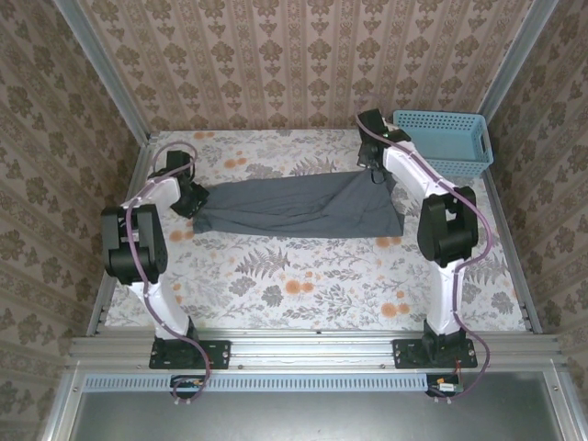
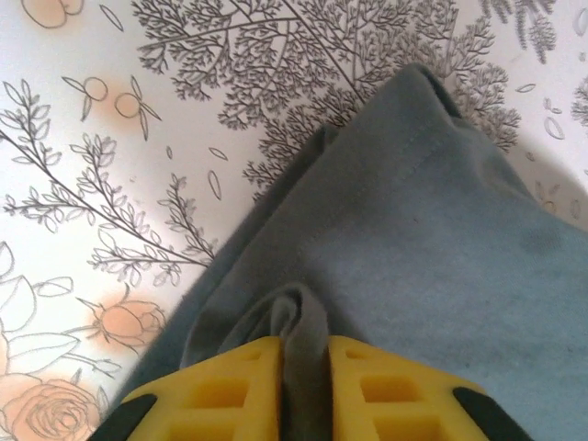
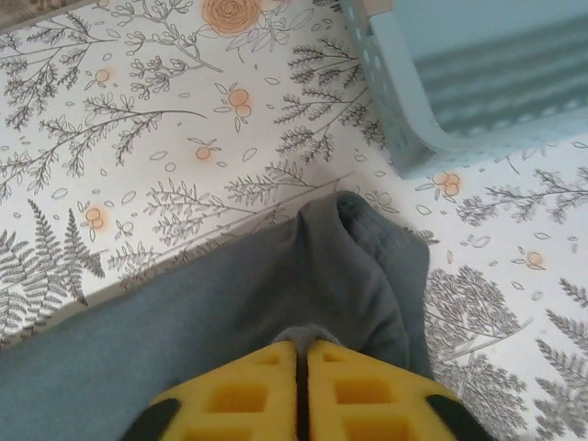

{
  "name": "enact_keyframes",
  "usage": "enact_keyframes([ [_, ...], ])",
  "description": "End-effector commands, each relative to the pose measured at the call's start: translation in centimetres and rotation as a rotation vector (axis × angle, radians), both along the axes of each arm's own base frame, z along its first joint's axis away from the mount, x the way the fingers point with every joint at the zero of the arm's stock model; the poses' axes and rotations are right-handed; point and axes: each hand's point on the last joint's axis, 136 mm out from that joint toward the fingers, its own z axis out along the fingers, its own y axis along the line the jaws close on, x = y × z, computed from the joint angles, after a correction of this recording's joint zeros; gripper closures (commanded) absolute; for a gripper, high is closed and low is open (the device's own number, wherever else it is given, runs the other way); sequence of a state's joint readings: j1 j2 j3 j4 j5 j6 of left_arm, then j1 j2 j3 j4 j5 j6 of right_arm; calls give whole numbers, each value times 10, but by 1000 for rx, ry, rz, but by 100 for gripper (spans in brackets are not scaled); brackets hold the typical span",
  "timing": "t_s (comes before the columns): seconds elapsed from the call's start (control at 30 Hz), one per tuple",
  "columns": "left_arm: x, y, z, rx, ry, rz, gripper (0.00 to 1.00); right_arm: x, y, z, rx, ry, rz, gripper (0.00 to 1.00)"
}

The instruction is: Fold the inside-out t-shirt

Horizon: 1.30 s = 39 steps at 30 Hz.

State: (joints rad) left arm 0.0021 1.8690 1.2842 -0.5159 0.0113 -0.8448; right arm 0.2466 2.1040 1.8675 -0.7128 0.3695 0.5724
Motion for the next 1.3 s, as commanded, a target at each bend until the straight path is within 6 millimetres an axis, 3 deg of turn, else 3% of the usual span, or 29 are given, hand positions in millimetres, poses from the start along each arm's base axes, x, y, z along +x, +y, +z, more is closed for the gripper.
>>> enact_keyframes([
  [0.0,-5,13,5,18,28,15,66,3,-10,5,-69,26,-7,69],
  [0.07,-7,18,17,44,12,4,56,0,-15,10,-92,27,-6,54],
  [0.13,-13,24,34,91,-18,-9,46,-7,-14,14,-93,32,13,48],
  [0.2,-23,25,48,128,-47,-31,41,-20,-8,16,-83,28,42,45],
  [0.3,-41,15,57,168,-68,-88,38,-46,15,4,11,30,121,44],
  [0.47,-65,-26,37,126,-67,-229,39,-82,69,-37,257,75,254,43],
  [0.57,-77,-38,21,121,-18,-269,42,-99,75,-65,293,143,249,43],
  [0.8,-94,-23,-1,201,26,-247,35,-120,50,-100,278,208,146,43],
  [0.97,-83,-12,-16,196,48,-235,41,-123,19,-124,283,244,29,43],
  [1.1,-73,1,-26,175,63,-199,52,-119,4,-124,246,233,-3,43],
  [1.27,-68,25,-21,219,68,-127,63,-117,-12,-126,203,250,-36,44],
])
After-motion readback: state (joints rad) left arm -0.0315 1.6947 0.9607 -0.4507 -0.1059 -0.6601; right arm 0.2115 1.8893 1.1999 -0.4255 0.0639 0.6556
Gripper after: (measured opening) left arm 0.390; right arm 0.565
